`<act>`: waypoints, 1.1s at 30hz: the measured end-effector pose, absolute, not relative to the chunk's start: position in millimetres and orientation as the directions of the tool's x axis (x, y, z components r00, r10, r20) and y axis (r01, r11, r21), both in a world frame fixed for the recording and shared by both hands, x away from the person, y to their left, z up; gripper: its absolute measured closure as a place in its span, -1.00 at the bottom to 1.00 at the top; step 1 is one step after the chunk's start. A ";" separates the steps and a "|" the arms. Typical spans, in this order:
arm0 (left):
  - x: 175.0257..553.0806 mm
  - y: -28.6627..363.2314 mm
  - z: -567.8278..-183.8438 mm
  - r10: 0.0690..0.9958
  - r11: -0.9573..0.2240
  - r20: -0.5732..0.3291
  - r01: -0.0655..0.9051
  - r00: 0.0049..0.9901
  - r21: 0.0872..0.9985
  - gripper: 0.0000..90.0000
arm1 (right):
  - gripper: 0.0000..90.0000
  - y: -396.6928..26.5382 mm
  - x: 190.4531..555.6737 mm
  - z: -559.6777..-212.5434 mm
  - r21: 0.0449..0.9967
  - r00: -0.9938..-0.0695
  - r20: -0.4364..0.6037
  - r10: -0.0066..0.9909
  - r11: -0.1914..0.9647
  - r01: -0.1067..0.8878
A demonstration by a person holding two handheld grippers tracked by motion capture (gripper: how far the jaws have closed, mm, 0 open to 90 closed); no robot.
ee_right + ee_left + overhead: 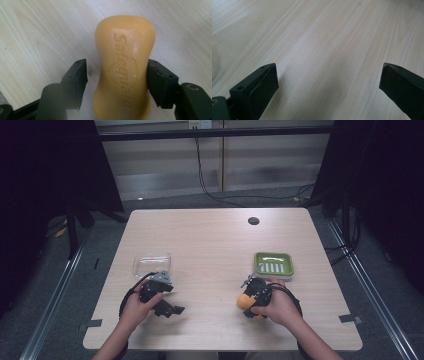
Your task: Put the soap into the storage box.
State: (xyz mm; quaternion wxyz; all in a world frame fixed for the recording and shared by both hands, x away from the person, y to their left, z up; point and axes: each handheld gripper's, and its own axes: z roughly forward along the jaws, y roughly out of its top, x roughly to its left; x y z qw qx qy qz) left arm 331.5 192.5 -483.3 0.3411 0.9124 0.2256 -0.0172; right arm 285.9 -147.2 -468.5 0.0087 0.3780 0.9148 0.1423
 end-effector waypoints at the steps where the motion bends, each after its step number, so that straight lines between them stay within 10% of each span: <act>1: 331.5 192.5 -483.3 0.400 -0.666 -0.185 0.423 0.898 0.615 -0.96 | -0.17 -147.2 285.9 -468.5 0.267 -0.714 0.092 0.694 0.674 0.689; 33: 330.7 193.0 -480.7 0.422 -0.679 -0.159 0.427 0.893 0.598 -0.96 | 0.11 -153.6 291.8 -461.9 0.163 -0.660 0.138 0.739 0.640 0.751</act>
